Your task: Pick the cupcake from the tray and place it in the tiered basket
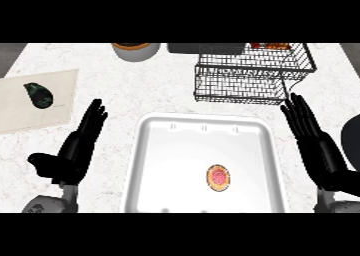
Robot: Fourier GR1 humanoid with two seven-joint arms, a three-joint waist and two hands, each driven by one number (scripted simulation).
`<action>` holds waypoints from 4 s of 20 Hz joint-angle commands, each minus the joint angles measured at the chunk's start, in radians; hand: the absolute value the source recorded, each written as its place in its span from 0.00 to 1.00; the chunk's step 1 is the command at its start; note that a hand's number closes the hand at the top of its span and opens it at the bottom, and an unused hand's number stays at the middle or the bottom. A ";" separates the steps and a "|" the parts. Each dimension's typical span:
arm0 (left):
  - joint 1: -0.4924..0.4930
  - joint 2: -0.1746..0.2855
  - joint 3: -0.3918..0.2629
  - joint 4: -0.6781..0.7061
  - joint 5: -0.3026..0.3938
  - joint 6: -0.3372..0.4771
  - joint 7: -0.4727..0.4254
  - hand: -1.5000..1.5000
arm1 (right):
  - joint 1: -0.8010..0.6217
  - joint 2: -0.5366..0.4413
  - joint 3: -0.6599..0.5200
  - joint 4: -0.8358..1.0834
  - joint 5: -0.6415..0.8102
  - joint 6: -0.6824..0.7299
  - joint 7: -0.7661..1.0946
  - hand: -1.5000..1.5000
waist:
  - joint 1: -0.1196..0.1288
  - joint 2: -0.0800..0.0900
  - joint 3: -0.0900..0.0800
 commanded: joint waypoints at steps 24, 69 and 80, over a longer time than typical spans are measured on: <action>-0.035 -0.003 -0.015 0.153 -0.047 -0.103 -0.019 0.50 | -0.567 -0.047 0.682 0.109 0.628 -0.314 0.899 0.00 | -0.061 -0.030 0.003; -0.034 -0.017 0.015 0.165 -0.084 -0.158 -0.057 0.50 | -0.507 0.025 0.759 -0.034 0.721 0.225 1.597 0.00 | -0.031 0.004 0.013; -0.068 -0.044 0.032 0.139 -0.102 -0.151 0.004 0.50 | -0.334 -0.005 0.734 -0.059 0.850 0.231 1.443 0.00 | -0.034 0.004 0.014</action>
